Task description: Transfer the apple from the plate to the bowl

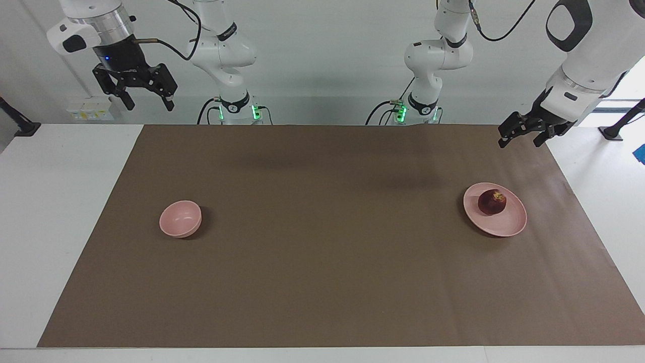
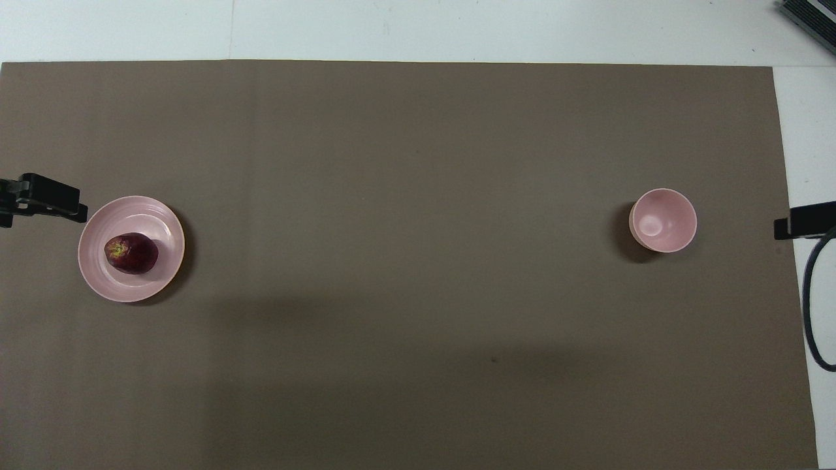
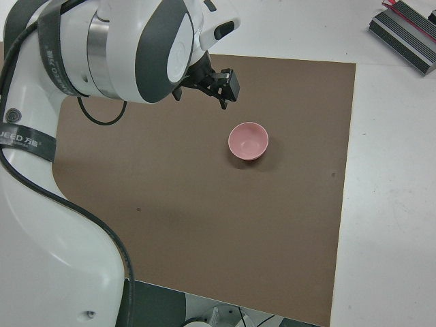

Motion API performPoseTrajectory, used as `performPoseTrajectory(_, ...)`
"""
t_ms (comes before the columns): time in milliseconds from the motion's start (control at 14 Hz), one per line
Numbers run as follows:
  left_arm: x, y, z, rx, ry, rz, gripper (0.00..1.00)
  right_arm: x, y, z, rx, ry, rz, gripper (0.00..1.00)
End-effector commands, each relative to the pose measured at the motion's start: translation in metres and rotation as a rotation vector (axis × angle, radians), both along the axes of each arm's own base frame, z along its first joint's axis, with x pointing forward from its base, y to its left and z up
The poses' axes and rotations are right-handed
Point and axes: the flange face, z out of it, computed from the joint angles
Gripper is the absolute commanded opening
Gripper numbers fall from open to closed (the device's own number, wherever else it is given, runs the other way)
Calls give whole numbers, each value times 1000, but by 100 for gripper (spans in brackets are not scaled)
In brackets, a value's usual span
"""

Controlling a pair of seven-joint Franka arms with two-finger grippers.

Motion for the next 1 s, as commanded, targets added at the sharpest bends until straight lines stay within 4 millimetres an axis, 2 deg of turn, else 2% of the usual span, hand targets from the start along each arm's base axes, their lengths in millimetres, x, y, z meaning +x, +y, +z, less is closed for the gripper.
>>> performPoseTrajectory(0, -1, 19, -20, 12, -30, -37, 100, -2, 1, 3, 20, 10, -10, 100)
performPoseTrajectory(429, 6, 43, -76, 12, -48, -71, 100, -2, 1, 3, 20, 10, -10, 100)
performPoseTrajectory(643, 4, 47, -110, 15, -68, -78, 100, -1, 1, 3, 20, 8, -10, 100)
performPoseTrajectory(929, 2, 50, -135, 14, -58, -72, 100, -1, 1, 3, 20, 10, -10, 100)
